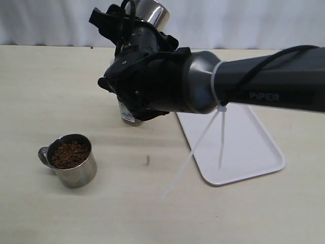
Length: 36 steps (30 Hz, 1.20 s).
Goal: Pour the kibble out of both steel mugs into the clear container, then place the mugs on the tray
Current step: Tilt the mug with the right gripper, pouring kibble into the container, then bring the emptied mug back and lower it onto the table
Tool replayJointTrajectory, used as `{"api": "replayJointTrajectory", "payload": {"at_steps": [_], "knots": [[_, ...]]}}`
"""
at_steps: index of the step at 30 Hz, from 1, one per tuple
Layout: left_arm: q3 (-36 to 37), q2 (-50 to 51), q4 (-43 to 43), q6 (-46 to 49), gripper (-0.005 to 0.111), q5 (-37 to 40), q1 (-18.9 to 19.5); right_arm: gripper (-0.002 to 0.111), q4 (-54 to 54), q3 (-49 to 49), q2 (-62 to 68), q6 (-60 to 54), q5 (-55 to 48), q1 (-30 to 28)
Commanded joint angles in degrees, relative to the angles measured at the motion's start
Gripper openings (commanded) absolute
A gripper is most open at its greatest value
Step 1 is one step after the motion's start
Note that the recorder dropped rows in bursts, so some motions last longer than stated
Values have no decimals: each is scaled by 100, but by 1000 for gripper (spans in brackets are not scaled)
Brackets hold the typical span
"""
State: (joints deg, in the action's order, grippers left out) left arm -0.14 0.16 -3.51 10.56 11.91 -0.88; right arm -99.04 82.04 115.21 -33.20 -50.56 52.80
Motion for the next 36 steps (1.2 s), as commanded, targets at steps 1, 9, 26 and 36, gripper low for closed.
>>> {"api": "replayJointTrajectory", "payload": {"at_steps": [1,9,26,36], "knots": [[14,-16,-9,-12,0,-68,-48,5,-91,125,-135,793,-177,-8],[14,-16,-9,-12,0,-68,-48,5,-91,47,-24,422,-47,3],[14,-16,-9,-12,0,-68,-48,5,2921,-173,-1278,3883,1927,-690],[14,-16,-9,-12,0,-68,-48,5,4623,-2185,-2663,3839,5175,-1870]]}}
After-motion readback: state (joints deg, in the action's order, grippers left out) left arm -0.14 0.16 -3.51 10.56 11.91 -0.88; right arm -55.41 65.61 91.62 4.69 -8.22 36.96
